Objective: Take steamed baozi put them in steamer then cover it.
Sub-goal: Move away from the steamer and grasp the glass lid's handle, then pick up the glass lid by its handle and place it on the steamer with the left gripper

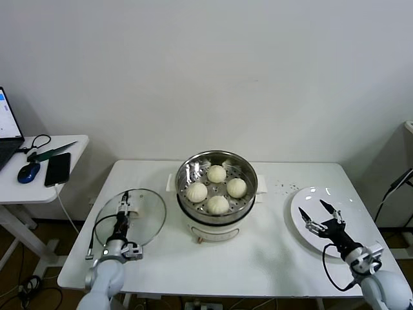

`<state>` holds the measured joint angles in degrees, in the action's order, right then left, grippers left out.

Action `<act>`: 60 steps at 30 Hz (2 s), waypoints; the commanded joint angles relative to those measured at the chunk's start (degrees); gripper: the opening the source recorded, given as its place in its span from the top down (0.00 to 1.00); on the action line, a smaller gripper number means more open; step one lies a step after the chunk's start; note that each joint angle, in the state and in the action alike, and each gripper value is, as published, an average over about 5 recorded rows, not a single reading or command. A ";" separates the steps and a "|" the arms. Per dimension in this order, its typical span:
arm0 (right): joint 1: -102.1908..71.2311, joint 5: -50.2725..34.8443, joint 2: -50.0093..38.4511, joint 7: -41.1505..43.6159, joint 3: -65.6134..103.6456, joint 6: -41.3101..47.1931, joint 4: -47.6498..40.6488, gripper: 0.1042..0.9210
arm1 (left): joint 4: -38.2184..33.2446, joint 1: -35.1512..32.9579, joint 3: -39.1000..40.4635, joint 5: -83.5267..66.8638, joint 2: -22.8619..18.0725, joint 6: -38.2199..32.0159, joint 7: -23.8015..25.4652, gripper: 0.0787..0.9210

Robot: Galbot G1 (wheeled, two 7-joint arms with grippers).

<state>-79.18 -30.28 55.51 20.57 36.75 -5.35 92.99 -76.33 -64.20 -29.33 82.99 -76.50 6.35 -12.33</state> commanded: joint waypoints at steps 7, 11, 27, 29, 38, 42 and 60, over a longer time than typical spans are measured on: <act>1.35 3.12 0.66 0.63 -0.81 -0.91 -2.03 0.12 | 2.45 1.39 0.18 -1.95 0.12 -2.63 0.90 0.50; 1.71 3.35 0.66 0.71 -0.89 -1.09 -2.45 0.12 | 1.44 1.25 0.27 -2.80 0.37 -2.73 0.91 0.65; 2.31 3.92 -2.89 1.07 -1.22 -1.19 -2.99 0.12 | -26.49 -9.05 -1.71 -11.92 8.70 4.77 8.00 0.92; 2.32 3.99 -3.20 1.07 -1.42 -1.26 -3.12 0.12 | -30.27 -11.55 -1.82 -10.92 9.64 7.72 9.05 0.92; 4.22 4.29 -5.22 1.03 -2.81 -1.41 -4.56 0.12 | -41.61 -16.63 0.60 -8.90 13.92 21.61 10.01 0.92; 5.71 4.69 -5.55 0.97 -4.15 -1.40 -5.61 0.12 | -45.06 -14.23 5.22 -11.65 17.66 26.82 10.85 0.92; 10.47 6.46 -5.04 0.85 -7.70 -1.50 -9.95 0.12 | -41.04 14.53 37.54 0.66 11.03 38.58 34.54 0.92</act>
<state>-70.48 -24.24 50.75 21.38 30.05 -6.70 84.61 -118.32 -64.25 -9.17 76.26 -59.95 37.60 9.85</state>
